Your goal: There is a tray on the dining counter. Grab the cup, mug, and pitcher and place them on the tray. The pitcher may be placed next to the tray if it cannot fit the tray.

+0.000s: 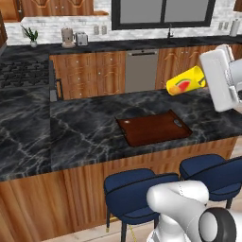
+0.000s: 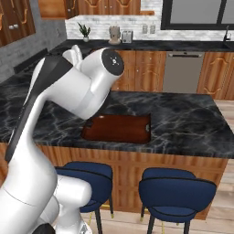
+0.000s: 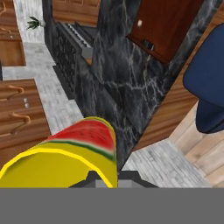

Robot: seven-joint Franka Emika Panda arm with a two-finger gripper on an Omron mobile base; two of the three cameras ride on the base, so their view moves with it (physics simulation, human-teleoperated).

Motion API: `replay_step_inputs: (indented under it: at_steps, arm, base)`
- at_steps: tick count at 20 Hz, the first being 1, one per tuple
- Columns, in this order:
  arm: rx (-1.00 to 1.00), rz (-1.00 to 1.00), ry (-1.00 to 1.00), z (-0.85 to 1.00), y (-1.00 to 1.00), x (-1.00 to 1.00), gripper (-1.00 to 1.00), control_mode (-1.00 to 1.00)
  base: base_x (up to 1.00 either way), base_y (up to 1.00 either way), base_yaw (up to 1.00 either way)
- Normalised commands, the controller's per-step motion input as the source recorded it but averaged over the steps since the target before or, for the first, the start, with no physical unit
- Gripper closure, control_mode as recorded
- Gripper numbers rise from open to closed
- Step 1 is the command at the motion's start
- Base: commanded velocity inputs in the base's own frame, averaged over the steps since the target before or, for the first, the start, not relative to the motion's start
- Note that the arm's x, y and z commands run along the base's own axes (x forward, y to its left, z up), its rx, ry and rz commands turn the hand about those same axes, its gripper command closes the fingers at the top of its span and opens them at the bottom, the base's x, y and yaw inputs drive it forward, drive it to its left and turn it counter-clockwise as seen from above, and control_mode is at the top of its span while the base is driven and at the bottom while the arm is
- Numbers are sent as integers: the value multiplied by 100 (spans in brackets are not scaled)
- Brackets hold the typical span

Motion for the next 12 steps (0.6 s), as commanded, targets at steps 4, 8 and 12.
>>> replay_step_inputs:
  at_steps: [4,8,12]
  arm:
    - [0,0,0,0,-2,25,100,-100]
    - [0,0,0,0,0,34,100,-100]
    - [0,0,0,0,0,40,100,-100]
  base:
    - [0,0,0]
    - [0,0,0]
    - [0,0,0]
